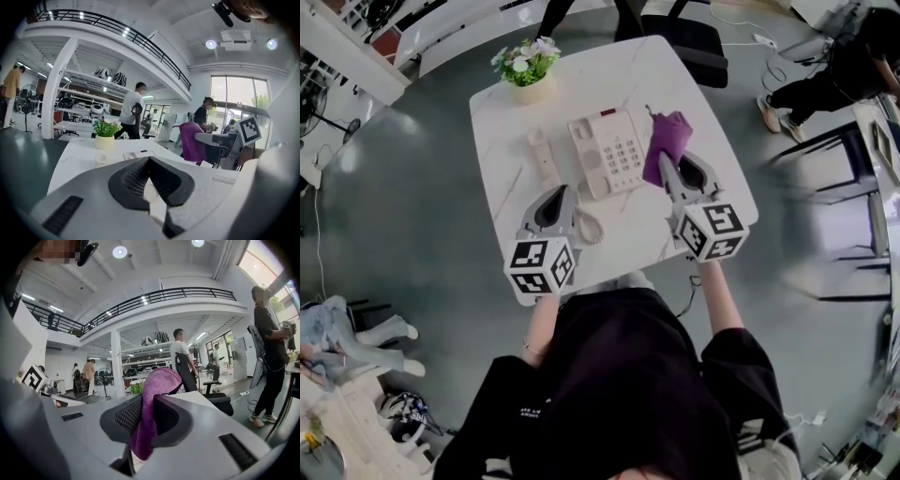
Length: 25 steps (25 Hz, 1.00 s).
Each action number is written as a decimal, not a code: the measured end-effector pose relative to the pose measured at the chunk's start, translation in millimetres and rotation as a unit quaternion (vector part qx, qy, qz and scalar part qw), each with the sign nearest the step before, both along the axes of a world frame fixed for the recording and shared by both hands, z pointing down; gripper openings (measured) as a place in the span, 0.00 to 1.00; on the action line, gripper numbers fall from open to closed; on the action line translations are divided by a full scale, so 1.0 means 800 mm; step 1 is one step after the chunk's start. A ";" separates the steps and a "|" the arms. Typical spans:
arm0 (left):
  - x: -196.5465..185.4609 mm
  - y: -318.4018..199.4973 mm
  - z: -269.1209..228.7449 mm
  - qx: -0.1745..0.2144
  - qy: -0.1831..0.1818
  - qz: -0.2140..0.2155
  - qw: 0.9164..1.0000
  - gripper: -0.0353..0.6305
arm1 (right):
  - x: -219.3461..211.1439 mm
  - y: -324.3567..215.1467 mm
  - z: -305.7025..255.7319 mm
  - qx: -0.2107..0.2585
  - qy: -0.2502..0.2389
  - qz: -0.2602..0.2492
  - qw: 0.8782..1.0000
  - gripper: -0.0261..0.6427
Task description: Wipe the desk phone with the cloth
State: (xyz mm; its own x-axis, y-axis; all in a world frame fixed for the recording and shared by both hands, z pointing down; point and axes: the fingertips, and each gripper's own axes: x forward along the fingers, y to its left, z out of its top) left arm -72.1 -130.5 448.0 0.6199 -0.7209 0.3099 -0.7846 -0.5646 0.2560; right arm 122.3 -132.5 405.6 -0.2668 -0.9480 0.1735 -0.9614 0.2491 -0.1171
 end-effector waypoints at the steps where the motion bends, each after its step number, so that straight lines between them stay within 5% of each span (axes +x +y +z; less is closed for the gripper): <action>1: -0.001 -0.003 0.001 -0.001 -0.001 -0.001 1.000 0.05 | -0.002 -0.005 0.000 -0.001 0.000 -0.003 1.000 0.10; 14: 0.001 -0.036 0.032 -0.043 0.011 -0.051 0.998 0.05 | -0.025 -0.096 0.018 -0.015 0.044 -0.069 0.997 0.10; 25: 0.010 -0.057 0.056 -0.068 0.016 -0.090 0.994 0.05 | -0.054 -0.163 0.046 -0.021 0.118 -0.145 0.982 0.10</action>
